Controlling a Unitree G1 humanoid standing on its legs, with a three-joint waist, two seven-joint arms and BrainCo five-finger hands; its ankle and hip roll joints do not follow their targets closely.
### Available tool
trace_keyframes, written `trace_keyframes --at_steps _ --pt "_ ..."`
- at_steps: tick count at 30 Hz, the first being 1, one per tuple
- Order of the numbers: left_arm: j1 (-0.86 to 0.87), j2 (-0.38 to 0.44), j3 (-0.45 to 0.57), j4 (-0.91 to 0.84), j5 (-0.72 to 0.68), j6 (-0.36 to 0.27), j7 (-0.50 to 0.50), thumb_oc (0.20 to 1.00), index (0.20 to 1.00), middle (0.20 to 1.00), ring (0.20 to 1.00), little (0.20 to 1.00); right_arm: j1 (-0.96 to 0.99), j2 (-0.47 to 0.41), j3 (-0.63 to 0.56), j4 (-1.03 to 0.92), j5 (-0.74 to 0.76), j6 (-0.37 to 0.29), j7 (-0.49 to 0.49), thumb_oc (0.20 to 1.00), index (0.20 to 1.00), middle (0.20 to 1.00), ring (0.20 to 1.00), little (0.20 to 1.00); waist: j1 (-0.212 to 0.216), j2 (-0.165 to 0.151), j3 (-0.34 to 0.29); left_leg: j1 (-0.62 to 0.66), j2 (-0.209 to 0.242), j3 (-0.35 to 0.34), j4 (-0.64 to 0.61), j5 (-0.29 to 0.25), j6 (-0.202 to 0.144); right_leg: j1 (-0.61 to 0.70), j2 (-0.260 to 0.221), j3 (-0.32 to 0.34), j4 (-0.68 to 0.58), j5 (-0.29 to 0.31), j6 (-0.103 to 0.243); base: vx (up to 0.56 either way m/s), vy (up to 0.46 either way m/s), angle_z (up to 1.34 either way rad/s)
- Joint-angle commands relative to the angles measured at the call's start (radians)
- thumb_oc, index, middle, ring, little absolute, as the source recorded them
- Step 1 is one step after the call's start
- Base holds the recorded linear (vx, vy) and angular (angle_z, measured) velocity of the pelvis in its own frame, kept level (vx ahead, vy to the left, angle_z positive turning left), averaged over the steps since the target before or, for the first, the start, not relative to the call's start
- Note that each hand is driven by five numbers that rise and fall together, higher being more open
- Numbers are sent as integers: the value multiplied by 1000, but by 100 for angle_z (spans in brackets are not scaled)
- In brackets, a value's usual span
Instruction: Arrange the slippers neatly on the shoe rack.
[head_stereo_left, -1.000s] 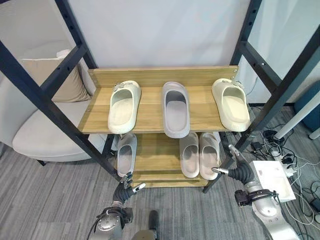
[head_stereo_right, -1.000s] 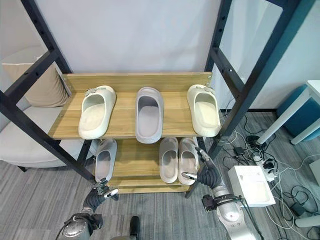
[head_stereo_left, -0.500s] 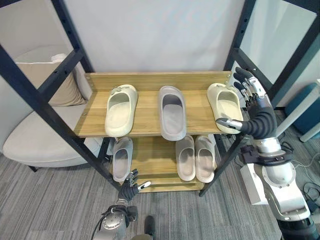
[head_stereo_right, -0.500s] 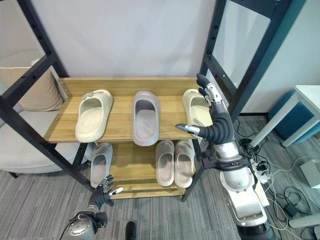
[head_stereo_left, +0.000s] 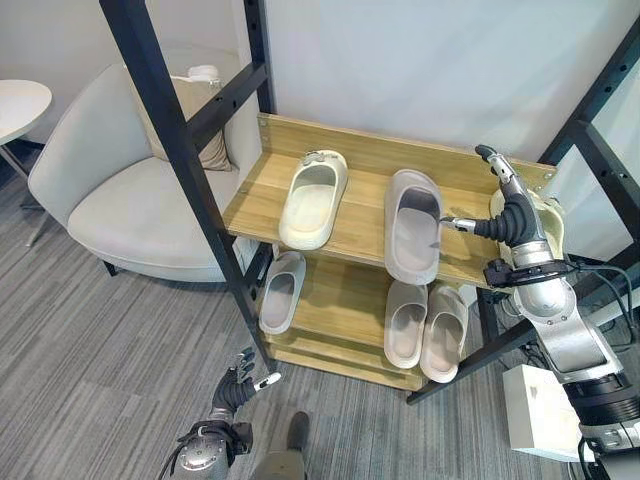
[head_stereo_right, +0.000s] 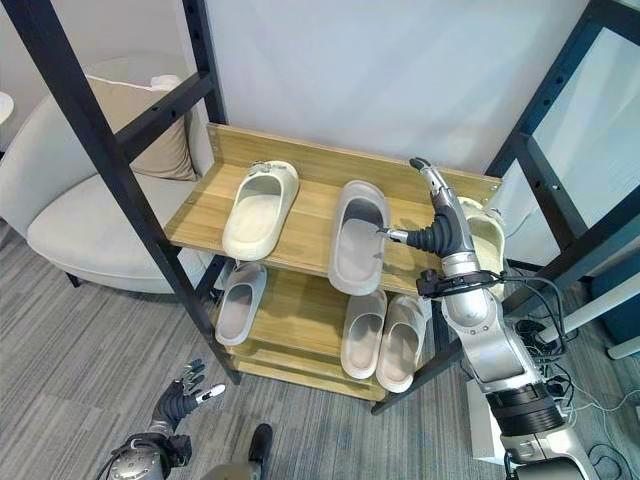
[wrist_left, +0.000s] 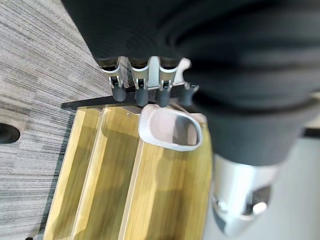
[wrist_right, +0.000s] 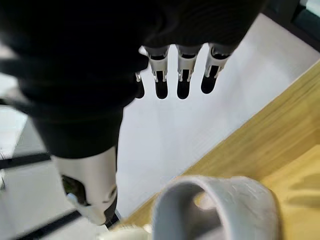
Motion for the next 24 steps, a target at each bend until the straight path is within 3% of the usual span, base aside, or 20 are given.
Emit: trace_keyframes --at_steps 1,6,13,14,15,16,17,18,24 --pt "-18 7 27 -61 11 -49 -15 1000 1000 1000 1000 1000 -29 -62 -14 -20 -46 -13 -11 1000 1000 1000 1000 1000 27 31 -9 155 40 -6 -1 -172 -5 -80 16 20 -11 68 14 18 16 4" --pt "-13 12 19 -60 14 -49 -22 1000 1000 1000 1000 1000 -64 -73 12 57 -56 1 -19 1000 1000 1000 1000 1000 39 24 -8 155 37 -7 -1 -176 -3 -81 13 18 -12 71 15 0 0 0" --pt "-23 30 -23 -54 -1 -56 -20 1000 1000 1000 1000 1000 -288 -38 135 342 -89 62 -87 1000 1000 1000 1000 1000 76 23 -1 157 30 -15 -1 -180 -1 -80 13 18 -15 74 14 0 0 0" --pt "-24 33 -27 -51 -2 -56 -21 1000 1000 1000 1000 1000 -309 -34 145 366 -95 67 -94 903 903 903 903 903 80 23 0 156 29 -17 -1 -179 0 -80 13 18 -16 75 14 0 0 0" --pt "-25 36 -29 -51 -5 -57 -21 1000 1000 1000 1000 1000 -328 -26 158 394 -95 71 -99 567 567 567 567 567 84 23 1 156 28 -19 -1 -179 0 -79 14 18 -16 75 14 0 0 0" --pt "-24 37 -30 -53 -8 -58 -22 1000 1000 1000 1000 1000 -341 -20 164 417 -94 75 -103 451 451 451 451 451 87 24 2 156 28 -21 -1 -180 0 -79 14 17 -16 75 14 0 0 0" --pt "-23 37 -32 -51 -12 -56 -23 1000 1000 1000 1000 1000 -355 -15 168 435 -96 80 -108 235 235 235 235 235 91 24 2 156 27 -24 -1 -180 0 -79 14 16 -16 75 14 0 0 0" --pt "-23 38 -34 -48 -13 -56 -22 1000 1000 1000 1000 1000 -365 -11 174 451 -97 82 -111 200 200 200 200 200 93 24 3 156 26 -26 -1 -180 1 -79 14 15 -17 75 13 0 0 0" --pt "-28 37 -28 -38 -8 -53 -20 1000 1000 1000 1000 1000 -327 6 146 443 -103 85 -130 200 200 200 200 200 93 32 1 162 26 -30 0 -183 0 -75 15 13 -17 72 11 2 -6 6"
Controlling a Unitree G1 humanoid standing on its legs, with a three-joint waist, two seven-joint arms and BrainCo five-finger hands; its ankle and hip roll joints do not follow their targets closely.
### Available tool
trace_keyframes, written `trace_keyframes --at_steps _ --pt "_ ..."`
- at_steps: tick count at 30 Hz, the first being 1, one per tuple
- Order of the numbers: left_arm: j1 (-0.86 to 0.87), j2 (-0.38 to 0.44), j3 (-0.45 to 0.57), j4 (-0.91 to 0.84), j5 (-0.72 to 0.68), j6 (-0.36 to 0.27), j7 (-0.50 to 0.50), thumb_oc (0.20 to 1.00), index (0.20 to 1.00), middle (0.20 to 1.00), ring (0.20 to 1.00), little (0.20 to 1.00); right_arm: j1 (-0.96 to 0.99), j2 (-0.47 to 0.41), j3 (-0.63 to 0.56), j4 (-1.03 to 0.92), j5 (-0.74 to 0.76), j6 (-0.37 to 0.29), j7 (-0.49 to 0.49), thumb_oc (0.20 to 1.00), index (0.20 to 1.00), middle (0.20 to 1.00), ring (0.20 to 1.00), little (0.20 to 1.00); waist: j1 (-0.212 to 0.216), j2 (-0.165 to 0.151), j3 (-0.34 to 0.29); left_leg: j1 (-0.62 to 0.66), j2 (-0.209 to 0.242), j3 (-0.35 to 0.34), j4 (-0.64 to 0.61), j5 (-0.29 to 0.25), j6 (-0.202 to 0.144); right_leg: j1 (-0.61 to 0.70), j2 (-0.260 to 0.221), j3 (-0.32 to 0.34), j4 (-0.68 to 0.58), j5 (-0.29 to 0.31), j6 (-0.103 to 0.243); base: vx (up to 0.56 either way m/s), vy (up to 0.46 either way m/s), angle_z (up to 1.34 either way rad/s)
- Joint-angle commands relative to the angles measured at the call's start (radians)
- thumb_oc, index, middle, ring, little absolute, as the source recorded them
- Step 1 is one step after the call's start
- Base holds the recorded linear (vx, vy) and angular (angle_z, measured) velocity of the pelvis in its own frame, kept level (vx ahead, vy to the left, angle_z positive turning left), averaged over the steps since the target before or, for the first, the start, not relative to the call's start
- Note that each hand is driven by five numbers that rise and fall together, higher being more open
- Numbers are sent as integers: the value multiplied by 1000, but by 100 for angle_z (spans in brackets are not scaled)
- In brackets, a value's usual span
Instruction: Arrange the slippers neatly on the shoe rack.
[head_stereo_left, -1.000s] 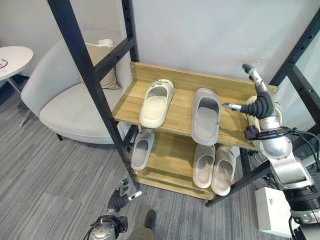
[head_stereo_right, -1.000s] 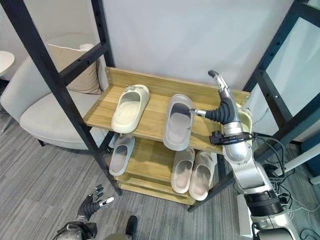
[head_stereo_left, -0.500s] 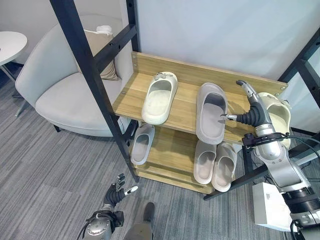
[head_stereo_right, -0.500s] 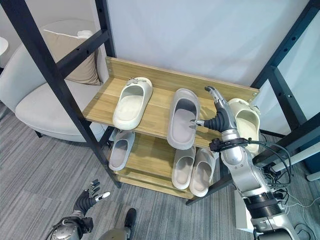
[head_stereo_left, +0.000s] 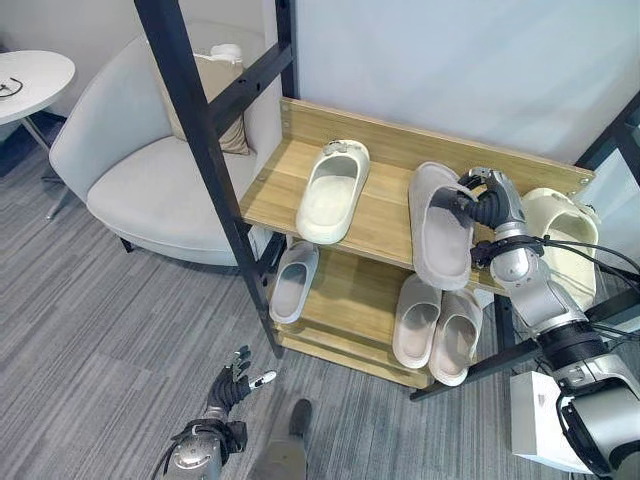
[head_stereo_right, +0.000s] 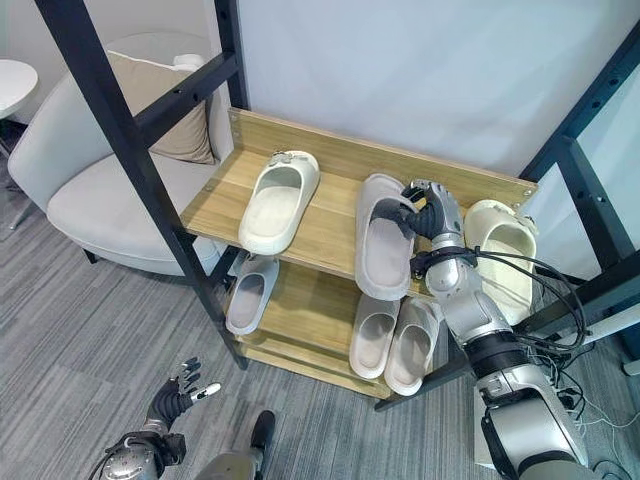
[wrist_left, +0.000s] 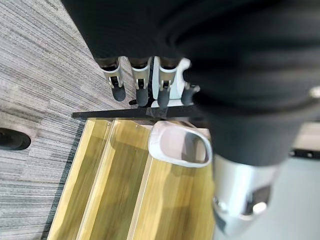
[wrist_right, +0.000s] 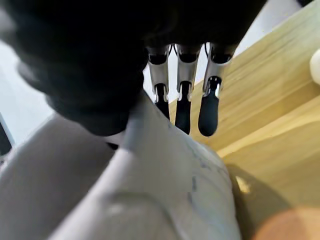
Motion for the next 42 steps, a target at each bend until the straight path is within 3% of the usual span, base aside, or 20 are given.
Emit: trace_keyframes --at_steps 1,4,8,12,15,16,19,22,25,32,36,38,40,42 --pt "-34 15 -25 -39 -4 -50 3 1000 1000 1000 1000 1000 -5 -33 -23 -57 -24 -3 -29 200 200 200 200 200 35 36 -27 161 30 -5 -5 -189 -1 -87 14 34 -12 69 7 -1 -13 10" --pt "-42 -7 23 -45 12 -38 26 1000 1000 1000 1000 1000 182 40 -200 -338 -24 -32 -84 200 200 200 200 200 2 55 -27 168 32 -3 -5 -193 1 -88 16 41 -10 65 4 12 -10 5" --pt "-31 -25 44 -55 29 -28 33 1000 1000 1000 1000 1000 333 117 -313 -576 14 -78 -84 200 200 200 200 200 -32 67 -32 165 34 2 -7 -181 3 -97 17 47 -7 69 2 -15 -22 -2" --pt "-5 -40 47 -75 30 -12 35 1000 1000 1000 1000 1000 449 201 -327 -751 173 -152 -34 200 200 200 200 200 -69 77 -34 167 40 13 -7 -181 0 -100 19 56 -7 68 -1 -18 -29 -6" --pt "6 -42 40 -83 17 -2 29 1000 1000 1000 1000 1000 499 257 -282 -812 419 -219 56 200 200 200 200 200 -85 82 -34 171 48 22 -7 -187 -5 -96 20 55 -8 58 -4 -22 -45 -18" --pt "11 -43 36 -83 6 4 24 1000 1000 1000 1000 1000 527 279 -228 -833 569 -246 126 200 200 200 200 200 -91 86 -32 171 53 26 -7 -183 -9 -95 20 54 -7 56 -7 -53 -45 -15" --pt "15 -41 28 -82 -1 4 18 1000 1000 1000 1000 1000 546 303 -118 -856 797 -263 255 200 200 200 200 200 -90 89 -32 170 58 27 -7 -178 -16 -93 22 50 -2 51 -10 -37 -33 0" --pt "17 -38 20 -79 -7 -6 13 1000 1000 1000 1000 1000 537 316 26 -849 971 -235 374 200 200 200 200 200 -81 91 -33 169 60 19 -7 -175 -23 -90 23 42 6 47 -13 -33 -27 11" --pt "2 -36 18 -64 -2 -30 -6 1000 1000 1000 1000 1000 488 306 196 -786 1053 -159 496 200 200 200 200 200 -49 91 -33 168 60 -4 -7 -167 -33 -82 21 14 16 43 -17 -35 -37 20" --pt "-11 -38 38 -44 7 -47 -13 1000 1000 1000 1000 1000 513 266 234 -677 909 -127 534 200 200 200 200 200 -27 92 -29 168 58 -29 -7 -163 -35 -73 18 -17 26 34 -19 -13 -7 19" --pt "-14 -38 54 -29 32 -50 -6 1000 1000 1000 1000 1000 588 222 196 -565 600 -125 492 200 200 200 200 200 -23 92 -24 167 57 -44 -7 -165 -35 -71 17 -36 32 25 -18 -7 7 16" --pt "-14 -42 65 -21 45 -48 26 1000 1000 1000 1000 1000 638 211 141 -505 402 -130 412 200 200 200 200 200 -27 94 -18 170 60 -48 -5 -169 -32 -70 17 -41 39 18 -17 5 4 2" --pt "-13 -41 67 -26 47 -48 39 1000 1000 1000 1000 1000 658 216 123 -484 353 -123 375 200 200 200 200 200 -29 95 -14 172 60 -49 -2 -171 -31 -70 18 -41 44 15 -17 5 5 -3" --pt "-9 -38 74 -40 51 -50 98 1000 1000 1000 1000 1000 686 217 22 -448 151 -125 207 200 200 200 200 200 -38 103 15 158 60 -49 28 -177 -24 -88 13 -43 86 -2 -17 -60 19 -3"
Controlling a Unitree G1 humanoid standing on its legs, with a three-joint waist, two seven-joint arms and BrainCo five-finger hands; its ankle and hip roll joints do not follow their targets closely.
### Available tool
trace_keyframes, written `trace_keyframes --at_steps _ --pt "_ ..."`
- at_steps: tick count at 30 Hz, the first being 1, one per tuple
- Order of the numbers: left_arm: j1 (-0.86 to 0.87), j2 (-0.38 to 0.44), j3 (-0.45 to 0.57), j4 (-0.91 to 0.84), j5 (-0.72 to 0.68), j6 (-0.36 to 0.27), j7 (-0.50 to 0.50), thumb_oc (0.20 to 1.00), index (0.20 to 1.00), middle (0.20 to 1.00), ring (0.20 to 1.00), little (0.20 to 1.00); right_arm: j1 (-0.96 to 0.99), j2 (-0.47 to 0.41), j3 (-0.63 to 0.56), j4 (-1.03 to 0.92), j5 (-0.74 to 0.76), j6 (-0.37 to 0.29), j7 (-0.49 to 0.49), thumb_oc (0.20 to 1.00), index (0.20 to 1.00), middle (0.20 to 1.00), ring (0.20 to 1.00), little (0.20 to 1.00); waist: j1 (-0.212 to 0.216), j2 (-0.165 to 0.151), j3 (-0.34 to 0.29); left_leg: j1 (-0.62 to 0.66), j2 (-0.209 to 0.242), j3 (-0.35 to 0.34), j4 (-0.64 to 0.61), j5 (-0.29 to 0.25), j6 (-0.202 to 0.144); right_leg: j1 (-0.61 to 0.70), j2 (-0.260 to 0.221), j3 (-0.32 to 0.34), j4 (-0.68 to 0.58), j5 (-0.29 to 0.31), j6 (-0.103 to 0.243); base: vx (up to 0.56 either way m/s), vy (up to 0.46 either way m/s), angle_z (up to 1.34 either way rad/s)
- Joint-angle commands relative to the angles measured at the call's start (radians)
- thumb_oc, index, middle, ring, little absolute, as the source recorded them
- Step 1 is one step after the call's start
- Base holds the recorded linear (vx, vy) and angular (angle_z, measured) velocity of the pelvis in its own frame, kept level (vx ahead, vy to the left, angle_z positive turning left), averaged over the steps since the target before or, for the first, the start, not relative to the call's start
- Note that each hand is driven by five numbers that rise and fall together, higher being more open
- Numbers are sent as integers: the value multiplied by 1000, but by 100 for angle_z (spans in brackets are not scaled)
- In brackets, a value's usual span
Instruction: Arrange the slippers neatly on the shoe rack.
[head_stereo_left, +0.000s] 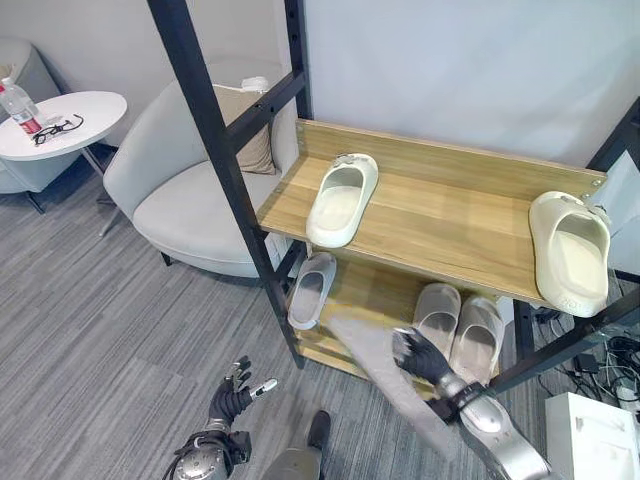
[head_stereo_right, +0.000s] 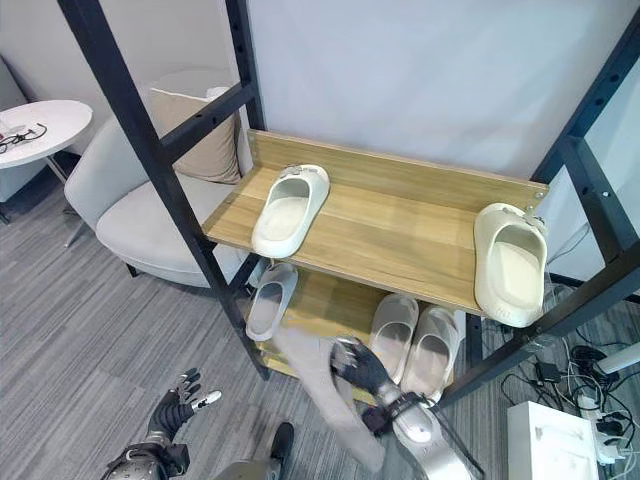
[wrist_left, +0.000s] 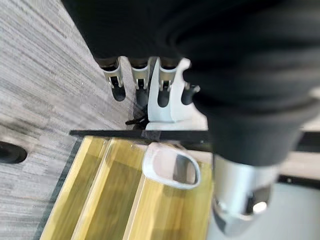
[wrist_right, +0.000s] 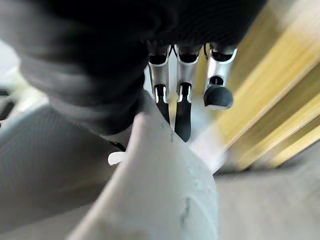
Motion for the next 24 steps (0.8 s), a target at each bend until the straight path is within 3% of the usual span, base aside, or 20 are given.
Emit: trace_keyframes --at_steps 1,7,9,18,24 --pt "-62 22 20 -24 40 -61 64 1000 1000 1000 1000 1000 -96 41 -76 -97 -175 -68 -196 200 200 200 200 200 8 9 65 150 50 -13 40 -195 -11 -125 -17 14 85 15 1 -99 26 -2" --pt "-110 41 -18 -80 14 -97 134 1000 1000 1000 1000 1000 -196 62 -154 -63 -315 -60 -450 200 200 200 200 200 4 51 165 26 42 -44 130 -186 1 -281 -51 -5 262 -15 -2 -195 40 12" --pt "-154 59 -50 -128 -2 -128 161 1000 1000 1000 1000 1000 -294 47 -169 -20 -375 -48 -562 200 200 200 200 200 16 71 218 -81 24 -69 210 -182 1 -369 -76 -17 348 -30 -4 -303 52 26" --pt "-283 77 -132 -208 -12 -188 178 1000 1000 1000 1000 1000 -564 -27 -140 237 -470 30 -707 200 200 200 200 200 81 85 272 -333 -13 -114 368 -198 -12 -574 -126 -22 510 -75 -13 -99 24 33" --pt "-378 116 -177 -264 7 -220 204 1000 1000 1000 1000 1000 -783 -160 -100 517 -469 109 -790 200 200 200 200 200 124 74 296 -428 -33 -153 418 -236 -22 -651 -134 -35 590 -147 -20 64 -45 26"
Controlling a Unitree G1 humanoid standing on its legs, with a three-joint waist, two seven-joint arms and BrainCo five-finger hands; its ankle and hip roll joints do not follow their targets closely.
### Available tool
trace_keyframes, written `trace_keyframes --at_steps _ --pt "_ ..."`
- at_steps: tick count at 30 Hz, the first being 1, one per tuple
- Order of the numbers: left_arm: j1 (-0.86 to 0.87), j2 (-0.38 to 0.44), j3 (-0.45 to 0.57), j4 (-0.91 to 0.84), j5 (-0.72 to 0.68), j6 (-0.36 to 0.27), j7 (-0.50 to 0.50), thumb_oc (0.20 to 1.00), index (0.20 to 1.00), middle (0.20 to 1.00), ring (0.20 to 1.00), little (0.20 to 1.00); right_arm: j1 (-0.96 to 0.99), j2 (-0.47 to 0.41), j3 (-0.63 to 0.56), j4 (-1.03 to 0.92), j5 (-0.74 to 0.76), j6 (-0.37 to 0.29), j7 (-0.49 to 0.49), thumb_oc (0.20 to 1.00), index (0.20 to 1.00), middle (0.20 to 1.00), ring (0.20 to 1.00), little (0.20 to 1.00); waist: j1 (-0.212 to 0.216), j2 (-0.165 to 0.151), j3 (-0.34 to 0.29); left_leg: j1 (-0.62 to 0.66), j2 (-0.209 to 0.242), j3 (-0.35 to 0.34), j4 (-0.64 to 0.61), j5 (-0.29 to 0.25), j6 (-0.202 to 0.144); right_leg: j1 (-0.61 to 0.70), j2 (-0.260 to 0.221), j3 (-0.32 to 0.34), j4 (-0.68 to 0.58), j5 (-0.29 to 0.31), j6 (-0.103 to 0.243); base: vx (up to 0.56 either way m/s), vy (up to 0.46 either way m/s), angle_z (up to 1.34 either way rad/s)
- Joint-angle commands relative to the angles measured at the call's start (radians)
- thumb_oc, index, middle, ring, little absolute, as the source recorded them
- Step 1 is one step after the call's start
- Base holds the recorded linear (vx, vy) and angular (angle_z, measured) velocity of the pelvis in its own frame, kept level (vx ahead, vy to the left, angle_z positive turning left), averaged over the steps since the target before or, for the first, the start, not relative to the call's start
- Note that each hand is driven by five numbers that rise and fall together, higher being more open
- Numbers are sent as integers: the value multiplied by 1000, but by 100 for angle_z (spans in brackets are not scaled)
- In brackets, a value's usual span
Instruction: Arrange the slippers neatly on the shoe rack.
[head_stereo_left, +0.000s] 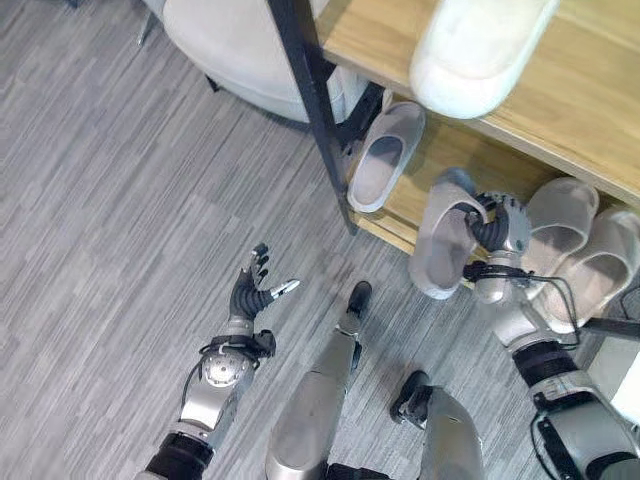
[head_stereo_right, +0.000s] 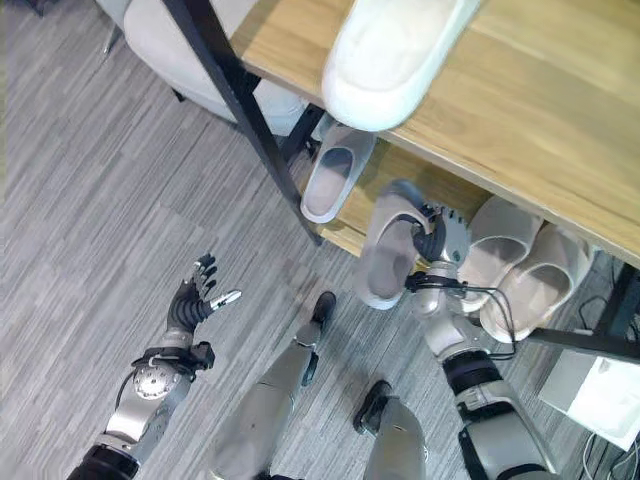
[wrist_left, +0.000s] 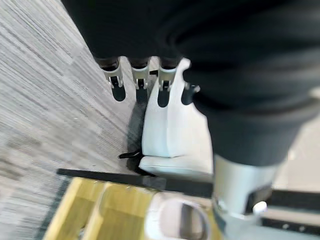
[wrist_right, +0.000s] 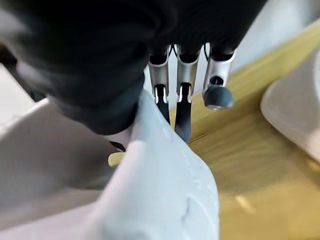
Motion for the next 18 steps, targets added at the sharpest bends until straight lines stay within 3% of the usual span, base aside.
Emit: trace_keyframes --at_steps 1,10,11,18 --pt "0 21 -13 -63 15 -81 23 1000 1000 1000 1000 1000 -34 -60 13 -13 -22 15 -79 200 200 200 200 200 13 -12 -51 39 53 -28 95 -202 -24 -95 -17 44 -93 132 5 38 -16 38" --pt "-48 44 -39 -100 18 -100 20 1000 1000 1000 1000 1000 -198 -123 77 163 -2 54 -100 200 200 200 200 200 38 1 -36 0 34 -31 105 -217 -20 -123 -24 44 -84 112 5 37 8 6" --pt "-50 42 -43 -100 12 -103 19 1000 1000 1000 1000 1000 -218 -120 94 195 2 60 -91 1000 1000 1000 1000 1000 43 3 -37 -6 31 -32 108 -220 -20 -123 -25 44 -87 110 4 61 4 5" --pt "-84 27 -58 -101 24 -99 38 1000 1000 1000 1000 1000 -225 -34 101 198 32 59 -97 1000 1000 1000 1000 1000 40 4 -37 10 26 -39 92 -224 -16 -104 -21 40 -107 108 3 38 1 1"
